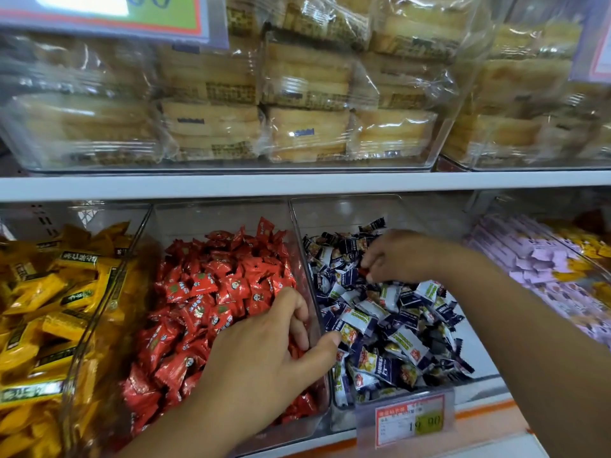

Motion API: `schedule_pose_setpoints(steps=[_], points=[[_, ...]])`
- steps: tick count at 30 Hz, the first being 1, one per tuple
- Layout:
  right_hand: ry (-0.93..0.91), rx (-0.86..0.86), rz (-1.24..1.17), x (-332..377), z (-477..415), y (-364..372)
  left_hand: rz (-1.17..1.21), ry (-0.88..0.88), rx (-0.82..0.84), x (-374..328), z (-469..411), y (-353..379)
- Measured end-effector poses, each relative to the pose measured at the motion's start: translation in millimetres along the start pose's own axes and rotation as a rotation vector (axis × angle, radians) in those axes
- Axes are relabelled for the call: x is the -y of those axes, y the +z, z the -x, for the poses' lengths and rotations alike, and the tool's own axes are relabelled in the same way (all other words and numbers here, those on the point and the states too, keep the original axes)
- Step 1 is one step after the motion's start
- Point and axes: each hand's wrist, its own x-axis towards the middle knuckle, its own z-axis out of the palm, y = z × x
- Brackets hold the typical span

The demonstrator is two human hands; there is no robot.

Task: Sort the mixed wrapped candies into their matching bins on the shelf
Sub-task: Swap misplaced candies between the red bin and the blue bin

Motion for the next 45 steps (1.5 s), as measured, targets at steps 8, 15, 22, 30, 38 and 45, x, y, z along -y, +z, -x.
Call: schedule_pose_setpoints(steps=[8, 15, 22, 30, 38, 45], points=[[0.008, -0.029, -0.073, -7, -17, 24, 0.016, -0.001, -0.005, 0, 0, 1], [-0.034, -0.093, -0.014, -8, -30, 38, 0.022, -0.004, -0.008, -1, 1, 1], [-0.031, -0.151, -0.432, -14, -23, 26, 0.017, -0.004, -0.003, 0, 1, 1], [-0.328, -0.232, -0.965, 37, 9, -8, 0.010, -0.006, 0.001, -1, 0, 1], [-0.151, 0.067, -0.001, 34, -23, 31, 0.030, -0.014, -0.004, -3, 0, 0], [-0.024, -0.032, 0.336, 15, -44, 40, 0.029, -0.036, 0.008, -5, 0, -1]])
